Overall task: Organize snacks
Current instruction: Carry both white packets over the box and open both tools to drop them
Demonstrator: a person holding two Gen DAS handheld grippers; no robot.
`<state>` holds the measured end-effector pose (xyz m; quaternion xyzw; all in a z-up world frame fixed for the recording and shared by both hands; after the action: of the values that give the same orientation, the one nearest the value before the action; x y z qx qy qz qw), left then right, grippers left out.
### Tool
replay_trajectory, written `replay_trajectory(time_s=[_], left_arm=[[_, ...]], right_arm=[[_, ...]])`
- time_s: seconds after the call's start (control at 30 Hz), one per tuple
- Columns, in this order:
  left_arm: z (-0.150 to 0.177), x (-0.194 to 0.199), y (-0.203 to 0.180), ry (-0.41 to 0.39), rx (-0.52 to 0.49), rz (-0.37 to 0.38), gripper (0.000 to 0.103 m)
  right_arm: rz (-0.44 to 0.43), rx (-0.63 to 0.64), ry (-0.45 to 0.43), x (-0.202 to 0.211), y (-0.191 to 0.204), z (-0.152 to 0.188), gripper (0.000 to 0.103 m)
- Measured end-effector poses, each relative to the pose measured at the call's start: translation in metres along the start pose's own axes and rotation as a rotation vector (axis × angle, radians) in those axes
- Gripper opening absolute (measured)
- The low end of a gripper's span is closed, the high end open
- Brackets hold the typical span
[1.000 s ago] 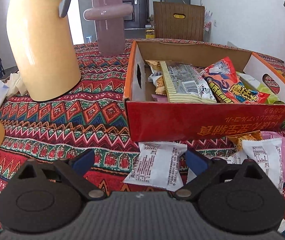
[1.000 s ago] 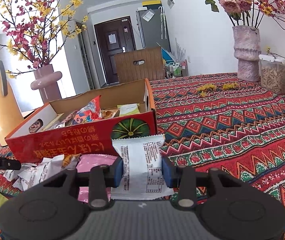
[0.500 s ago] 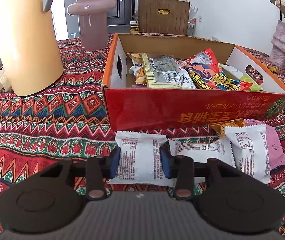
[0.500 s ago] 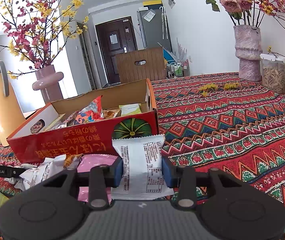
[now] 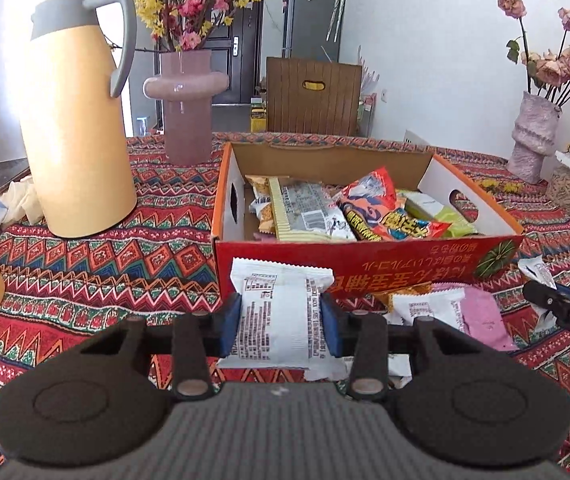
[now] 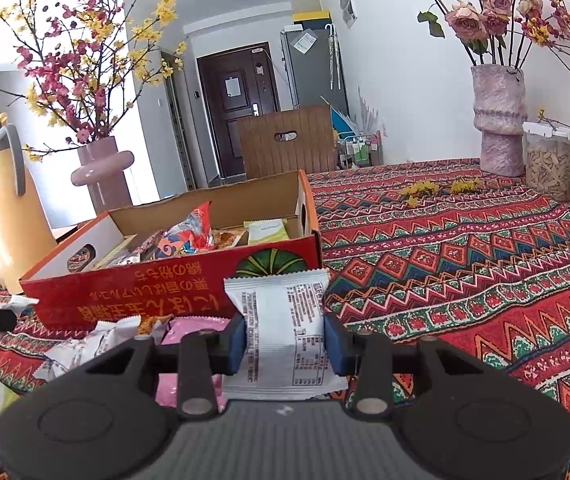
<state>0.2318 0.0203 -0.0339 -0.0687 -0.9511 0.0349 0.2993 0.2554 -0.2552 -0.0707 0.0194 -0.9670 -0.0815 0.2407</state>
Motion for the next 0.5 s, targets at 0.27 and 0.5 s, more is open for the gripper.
replay_trajectory(time_s=[0.27, 0.5], left_arm=[[-0.023, 0.013, -0.012, -0.077, 0.006, 0.023, 0.042], [-0.045, 0.008, -0.018, -0.124, 0.009, 0.019, 0.042]], right_arm=[[-0.025, 0.034, -0.051, 0.013, 0.01, -0.021, 0.039], [-0.039, 0.057, -0.089, 0.007, 0.022, -0.046, 0.039]])
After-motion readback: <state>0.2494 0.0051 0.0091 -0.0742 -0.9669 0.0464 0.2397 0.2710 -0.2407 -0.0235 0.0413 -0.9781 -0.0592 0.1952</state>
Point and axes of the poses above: each gripper's, at about its wrist camera, not at the fingertips, and x roughly against the way its jaws point, y to its left, z to its underside, the point moved 8 cm from there along -x, roughly the way its jaws point, and after that the axes turned 6 degrees about z, right-handed, at the moved point
